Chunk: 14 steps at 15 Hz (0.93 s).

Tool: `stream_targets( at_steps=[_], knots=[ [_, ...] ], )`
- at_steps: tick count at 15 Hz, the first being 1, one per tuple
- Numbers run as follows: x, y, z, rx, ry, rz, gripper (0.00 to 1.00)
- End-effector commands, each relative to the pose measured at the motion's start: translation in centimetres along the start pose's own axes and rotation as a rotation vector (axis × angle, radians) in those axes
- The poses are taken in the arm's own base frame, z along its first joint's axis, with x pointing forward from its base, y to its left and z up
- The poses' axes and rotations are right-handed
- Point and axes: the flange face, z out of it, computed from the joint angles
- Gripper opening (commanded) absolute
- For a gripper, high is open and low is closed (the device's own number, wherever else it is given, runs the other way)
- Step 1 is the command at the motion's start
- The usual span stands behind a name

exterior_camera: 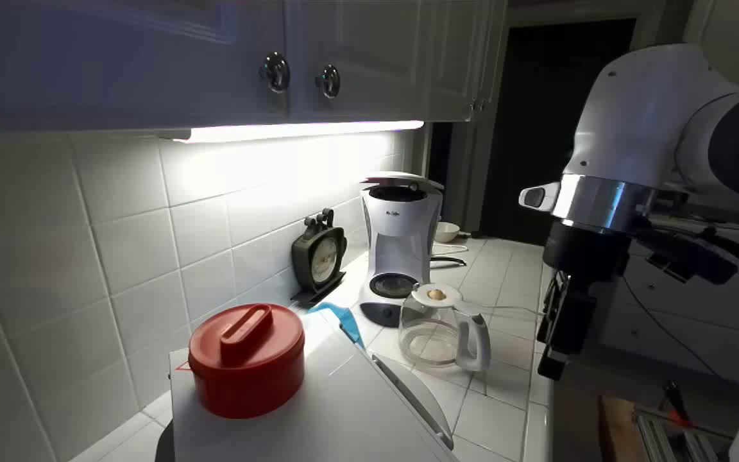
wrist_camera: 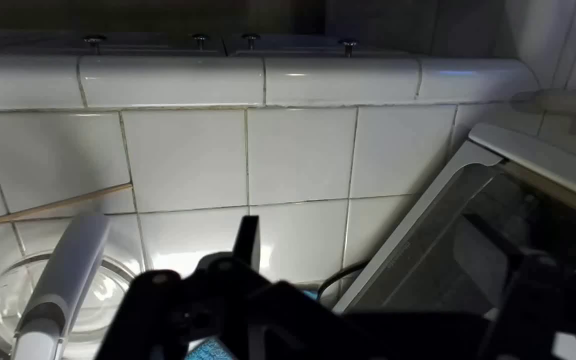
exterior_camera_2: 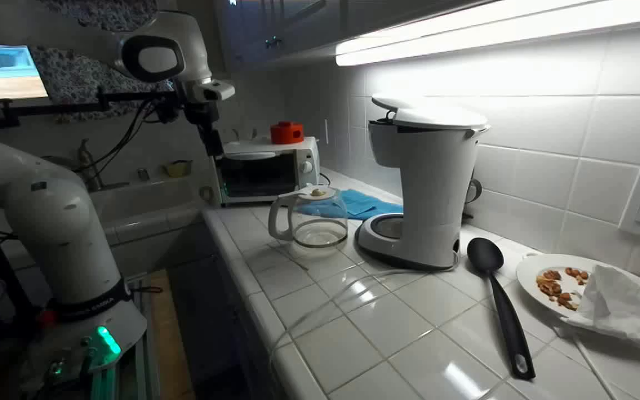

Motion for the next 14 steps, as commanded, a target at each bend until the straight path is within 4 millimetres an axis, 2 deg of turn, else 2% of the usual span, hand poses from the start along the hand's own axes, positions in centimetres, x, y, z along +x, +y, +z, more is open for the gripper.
stream_targets(
  at_steps=[1,6,10,14],
  knots=[
    [0.0,0.0,-0.1,0.0,-0.001,0.0,1.0],
    [0.0,0.3,0.0,-0.011,-0.021,0.025,1.0],
    [0.5,3.0,1.1,-0.123,0.037,0.097,1.0],
    [1.3,4.7,2.1,-0.213,0.129,0.095,1.0]
  ],
)
